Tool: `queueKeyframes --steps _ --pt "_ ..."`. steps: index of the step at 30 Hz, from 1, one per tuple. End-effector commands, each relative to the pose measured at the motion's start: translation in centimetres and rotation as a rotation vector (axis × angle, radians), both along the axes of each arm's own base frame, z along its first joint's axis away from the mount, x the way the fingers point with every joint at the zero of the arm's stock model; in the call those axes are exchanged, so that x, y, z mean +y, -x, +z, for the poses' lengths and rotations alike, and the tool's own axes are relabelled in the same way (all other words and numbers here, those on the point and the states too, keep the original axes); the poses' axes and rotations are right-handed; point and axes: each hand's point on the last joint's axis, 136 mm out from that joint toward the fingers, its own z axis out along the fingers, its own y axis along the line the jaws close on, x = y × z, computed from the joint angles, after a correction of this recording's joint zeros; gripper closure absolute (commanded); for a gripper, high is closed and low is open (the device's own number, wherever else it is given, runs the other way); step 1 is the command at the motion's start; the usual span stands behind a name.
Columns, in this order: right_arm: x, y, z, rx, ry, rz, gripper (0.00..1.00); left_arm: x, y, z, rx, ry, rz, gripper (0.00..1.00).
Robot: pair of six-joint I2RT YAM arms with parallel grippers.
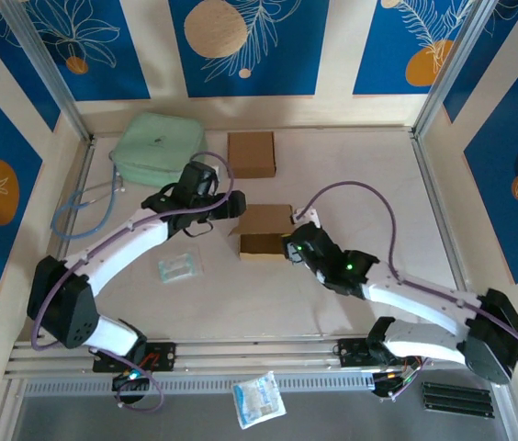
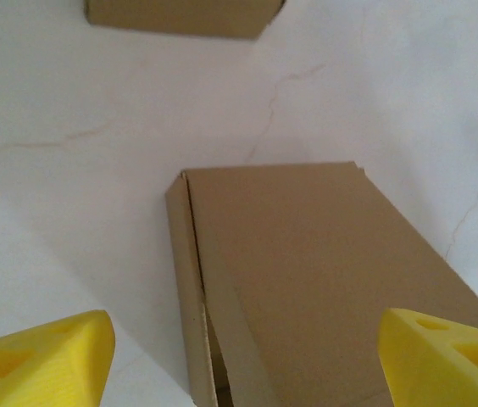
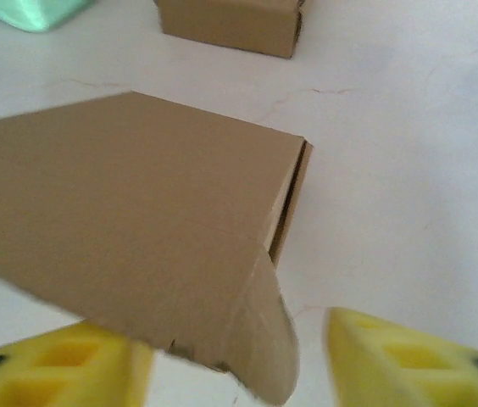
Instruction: Fold the paper box
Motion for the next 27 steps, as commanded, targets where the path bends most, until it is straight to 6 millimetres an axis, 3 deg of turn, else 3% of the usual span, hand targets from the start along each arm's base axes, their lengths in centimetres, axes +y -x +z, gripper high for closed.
queueKeyframes --steps 1,5,7,12,20,27 --pt "-0.5 2.3 0.8 0.041 -0.057 0.059 0.32 -1.7 -0.4 0.7 0.007 0.047 -0.072 0.19" --pt "-0.9 3.8 4.5 0.005 -0.182 0.111 0.3 -1.7 -0.6 -0.9 0.038 0.019 -0.073 0.18" --pt "-1.7 3.3 5.7 0.017 -0.24 0.067 0.28 -1.7 -0.7 -1.4 0.046 0.013 -0.074 0.19" --pt "-1.7 0.2 5.2 0.325 -0.41 0.01 0.3 -2.1 -0.6 -2.9 0.082 -0.001 -0.092 0.24" --pt "-1.0 -3.8 -2.4 0.536 -0.208 -0.087 0.28 -2.4 0.6 -6.7 0.177 -0.019 -0.134 0.25" --pt "-2.4 -3.8 -8.9 0.585 -0.097 -0.165 0.24 -2.2 2.9 -12.4 0.276 -0.03 -0.143 0.26"
